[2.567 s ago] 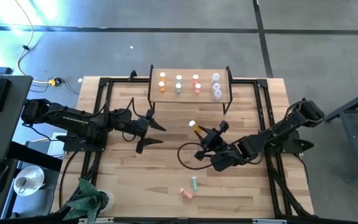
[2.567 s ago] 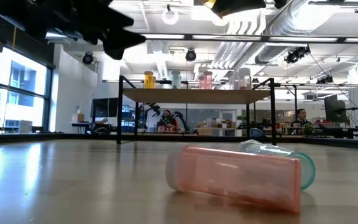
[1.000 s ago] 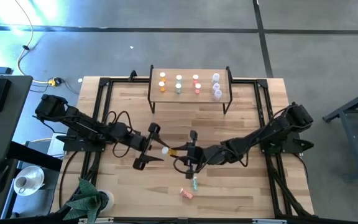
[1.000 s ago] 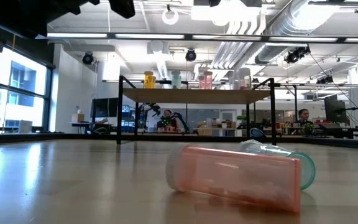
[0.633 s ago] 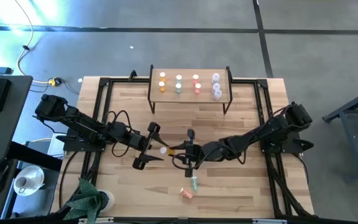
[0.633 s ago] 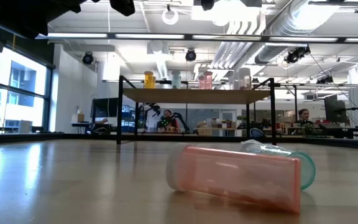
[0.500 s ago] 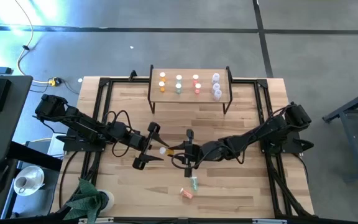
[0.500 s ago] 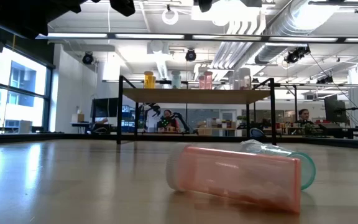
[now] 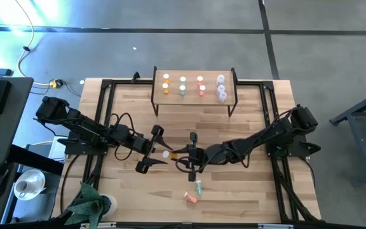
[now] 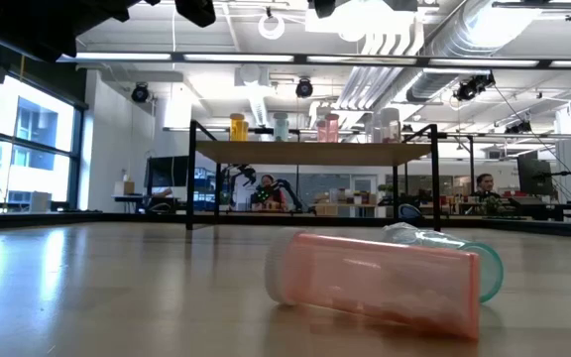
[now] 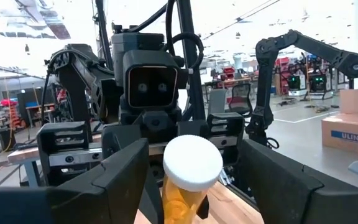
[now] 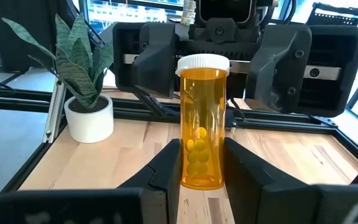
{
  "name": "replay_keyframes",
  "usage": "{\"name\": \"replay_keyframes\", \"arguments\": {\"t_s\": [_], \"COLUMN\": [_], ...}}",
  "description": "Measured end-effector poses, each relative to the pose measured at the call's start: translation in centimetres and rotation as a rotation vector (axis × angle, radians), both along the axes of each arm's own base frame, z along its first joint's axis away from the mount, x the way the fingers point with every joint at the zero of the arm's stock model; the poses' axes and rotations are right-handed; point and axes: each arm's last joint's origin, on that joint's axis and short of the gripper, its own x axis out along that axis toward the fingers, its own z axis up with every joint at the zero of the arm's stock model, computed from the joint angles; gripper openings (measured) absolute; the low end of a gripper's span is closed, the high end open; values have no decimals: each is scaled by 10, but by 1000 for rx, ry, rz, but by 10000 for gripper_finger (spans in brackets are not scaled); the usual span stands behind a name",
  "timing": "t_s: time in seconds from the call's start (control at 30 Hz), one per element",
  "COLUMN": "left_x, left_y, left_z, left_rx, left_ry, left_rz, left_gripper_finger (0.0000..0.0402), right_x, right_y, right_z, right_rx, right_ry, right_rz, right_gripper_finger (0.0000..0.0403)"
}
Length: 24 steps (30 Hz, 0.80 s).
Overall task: Pick and place medicine bottles onto shelf by color
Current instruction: Put the orange pill bottle on the shelf aligned with the orange pill bottles
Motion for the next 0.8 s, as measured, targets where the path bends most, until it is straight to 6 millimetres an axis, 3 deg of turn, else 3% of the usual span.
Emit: {"name": "replay_keyframes", "arguments": {"t_s": [0.8], "left_x": [0], "left_y": [0], "left_z": [-1], "left_rx": [4], "left_ry": [7], "left_rz": [2], "left_gripper_finger": [109], "right_x": [0], "right_y": [0], "right_z": [-1], "right_rx": [19], "right_ry": [13], "right_rz": [-4], "right_gripper_finger": [84]}}
